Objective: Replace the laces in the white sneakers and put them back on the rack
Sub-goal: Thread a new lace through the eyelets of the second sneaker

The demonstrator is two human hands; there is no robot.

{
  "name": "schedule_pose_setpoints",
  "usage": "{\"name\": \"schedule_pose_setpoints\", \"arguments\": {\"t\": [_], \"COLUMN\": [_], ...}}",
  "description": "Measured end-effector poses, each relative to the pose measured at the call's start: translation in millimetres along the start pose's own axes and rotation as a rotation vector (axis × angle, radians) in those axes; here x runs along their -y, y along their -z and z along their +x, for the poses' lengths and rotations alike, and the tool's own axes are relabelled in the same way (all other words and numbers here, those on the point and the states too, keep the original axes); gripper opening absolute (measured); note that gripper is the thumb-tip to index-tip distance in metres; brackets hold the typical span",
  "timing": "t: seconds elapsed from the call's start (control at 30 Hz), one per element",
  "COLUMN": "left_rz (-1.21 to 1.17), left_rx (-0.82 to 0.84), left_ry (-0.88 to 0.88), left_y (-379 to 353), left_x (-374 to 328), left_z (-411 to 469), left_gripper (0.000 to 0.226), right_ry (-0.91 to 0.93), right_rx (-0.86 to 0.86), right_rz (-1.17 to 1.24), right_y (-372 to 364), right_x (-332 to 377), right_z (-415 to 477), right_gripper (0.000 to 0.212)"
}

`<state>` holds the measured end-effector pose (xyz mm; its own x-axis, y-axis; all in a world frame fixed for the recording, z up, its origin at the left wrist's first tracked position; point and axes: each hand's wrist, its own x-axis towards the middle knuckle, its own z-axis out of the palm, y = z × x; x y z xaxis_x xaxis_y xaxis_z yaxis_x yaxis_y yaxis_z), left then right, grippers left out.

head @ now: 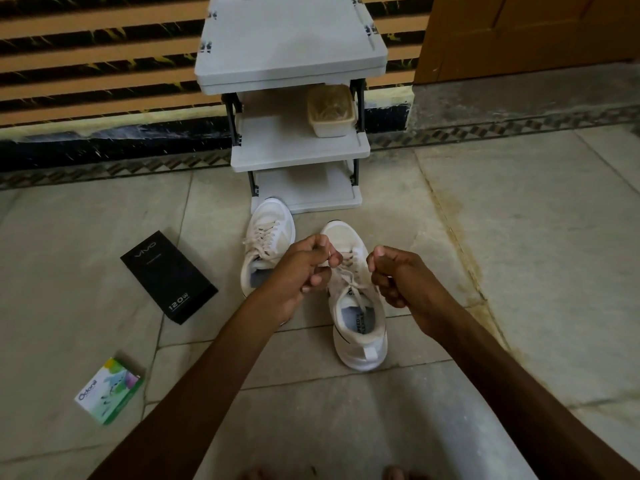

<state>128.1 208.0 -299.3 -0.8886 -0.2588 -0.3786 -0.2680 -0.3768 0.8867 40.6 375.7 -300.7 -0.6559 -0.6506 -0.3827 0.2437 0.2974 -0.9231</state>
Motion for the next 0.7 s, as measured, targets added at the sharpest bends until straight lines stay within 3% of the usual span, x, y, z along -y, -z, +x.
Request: {"name": "schedule_pose_setpoints", "arguments": {"t": [0.07, 0.17, 0.23, 0.4, 0.53, 0.7], "left_rz": [0.314, 1.096, 1.330, 1.444, 1.535, 1.518], "left_rx": [-0.003, 0.061, 0.131, 0.216, 0.203, 0.168], "left_ry": [-0.067, -0.274, -0.330, -0.367, -0.415, -0.419], "left_y": [6, 18, 23, 25, 28, 29], "left_x": [-1, -3, -10, -18, -13, -7], "left_z": [2, 8, 9, 16, 20, 22], "left_gripper": [0.024, 0.021, 0.023, 0.025, 0.021, 0.024], "right_ry": [0.038, 0.125, 0.177, 0.259, 0.364, 0.394], "right_rx": [-0.002, -0.011, -0.008, -0.013, -0.075, -0.079], "right_rz": [-0.139, -0.276, -0.345, -0.465, -0.658, -0.692], "right_y": [3, 8, 10, 16, 18, 22], "right_x": [-2, -8, -12, -22, -35, -43], "right_z": [-3, -4, -5, 2, 8, 11], "right_gripper": [0.037, 0.039, 0.038, 0.038, 0.040, 0.039]}}
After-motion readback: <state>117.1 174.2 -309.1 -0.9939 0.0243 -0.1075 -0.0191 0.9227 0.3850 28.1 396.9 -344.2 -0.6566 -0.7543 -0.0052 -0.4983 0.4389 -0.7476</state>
